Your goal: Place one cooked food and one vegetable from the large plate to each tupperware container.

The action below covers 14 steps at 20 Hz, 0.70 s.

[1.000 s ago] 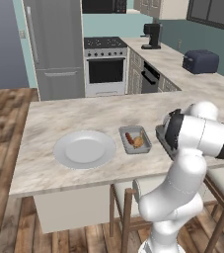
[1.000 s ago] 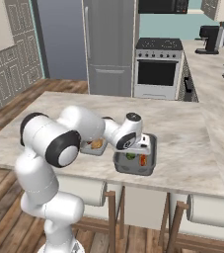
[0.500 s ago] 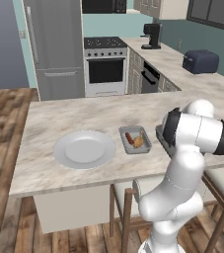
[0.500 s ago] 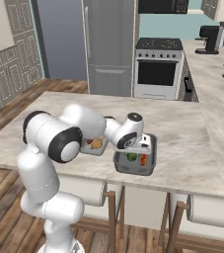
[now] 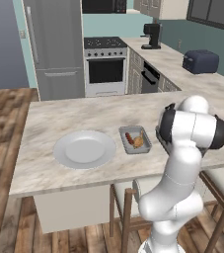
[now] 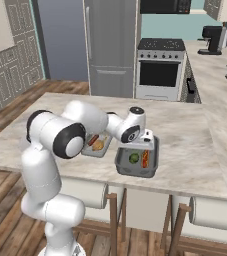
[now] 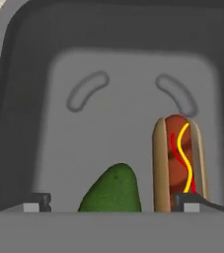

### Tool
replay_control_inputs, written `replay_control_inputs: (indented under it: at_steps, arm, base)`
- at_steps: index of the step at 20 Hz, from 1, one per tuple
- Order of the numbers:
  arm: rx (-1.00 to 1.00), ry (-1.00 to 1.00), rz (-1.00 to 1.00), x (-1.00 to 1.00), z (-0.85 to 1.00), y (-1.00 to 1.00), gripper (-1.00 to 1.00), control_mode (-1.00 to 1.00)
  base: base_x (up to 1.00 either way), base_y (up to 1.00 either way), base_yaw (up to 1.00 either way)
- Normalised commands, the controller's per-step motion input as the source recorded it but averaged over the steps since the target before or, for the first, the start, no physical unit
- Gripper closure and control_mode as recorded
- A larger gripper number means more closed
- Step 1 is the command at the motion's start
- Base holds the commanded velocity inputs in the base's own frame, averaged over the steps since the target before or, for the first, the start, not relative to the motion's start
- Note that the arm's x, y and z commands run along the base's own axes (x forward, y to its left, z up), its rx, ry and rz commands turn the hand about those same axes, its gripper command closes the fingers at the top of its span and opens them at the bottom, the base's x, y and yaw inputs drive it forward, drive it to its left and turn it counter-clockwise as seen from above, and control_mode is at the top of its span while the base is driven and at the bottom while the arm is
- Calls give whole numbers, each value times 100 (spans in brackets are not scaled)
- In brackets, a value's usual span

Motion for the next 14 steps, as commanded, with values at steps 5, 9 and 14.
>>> replay_control_inputs:
  at_steps: [5,9,14]
  arm:
    - [-3,12,-1,-41,93,17,-100,-100]
    - [0,4,-4,-41,92,89,-100,-100]
    - [2,0,-6,-78,92,96,-100,-100]
  base:
    - [0,0,0]
    - [0,0,0]
    - [0,0,0]
